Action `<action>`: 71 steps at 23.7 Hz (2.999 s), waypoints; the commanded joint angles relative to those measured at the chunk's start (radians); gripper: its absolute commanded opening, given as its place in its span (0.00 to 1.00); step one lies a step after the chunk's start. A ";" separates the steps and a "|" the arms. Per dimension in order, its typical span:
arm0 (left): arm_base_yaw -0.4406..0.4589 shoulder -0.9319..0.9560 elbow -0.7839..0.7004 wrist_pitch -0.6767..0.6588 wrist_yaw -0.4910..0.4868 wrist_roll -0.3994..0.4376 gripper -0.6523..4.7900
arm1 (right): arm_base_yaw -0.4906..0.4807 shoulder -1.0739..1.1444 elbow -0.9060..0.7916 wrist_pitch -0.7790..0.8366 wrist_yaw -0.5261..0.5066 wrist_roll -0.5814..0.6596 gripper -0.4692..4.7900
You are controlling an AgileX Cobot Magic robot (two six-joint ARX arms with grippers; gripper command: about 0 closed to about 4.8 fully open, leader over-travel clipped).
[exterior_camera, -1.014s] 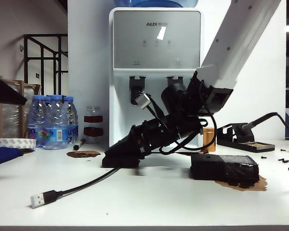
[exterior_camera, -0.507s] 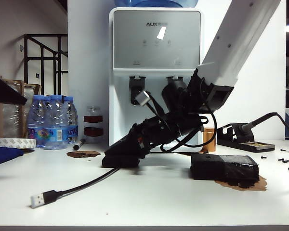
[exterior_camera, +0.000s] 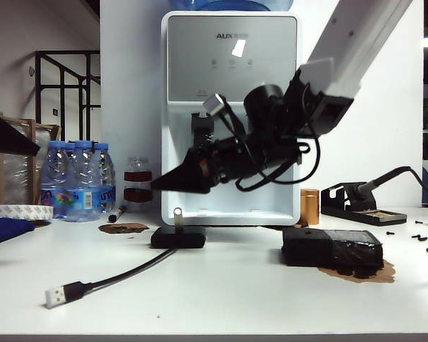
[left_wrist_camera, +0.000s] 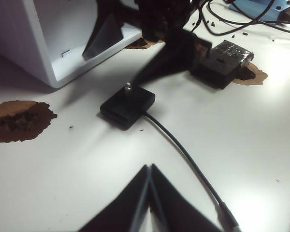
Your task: Take the USB flash drive out of the black sponge and insert it into the slot on top of the black USB adpator box.
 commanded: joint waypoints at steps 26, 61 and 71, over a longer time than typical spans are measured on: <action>-0.001 0.000 0.000 0.035 0.003 0.011 0.11 | -0.069 -0.472 -0.708 0.982 0.808 0.342 0.09; 0.195 -1.171 0.003 -0.319 -0.468 -0.498 0.11 | -0.504 -1.999 -1.484 0.163 0.741 0.588 0.09; 0.192 -1.204 -0.087 -0.442 -0.544 -0.522 0.11 | -0.531 -2.135 -1.484 0.048 0.636 0.624 0.09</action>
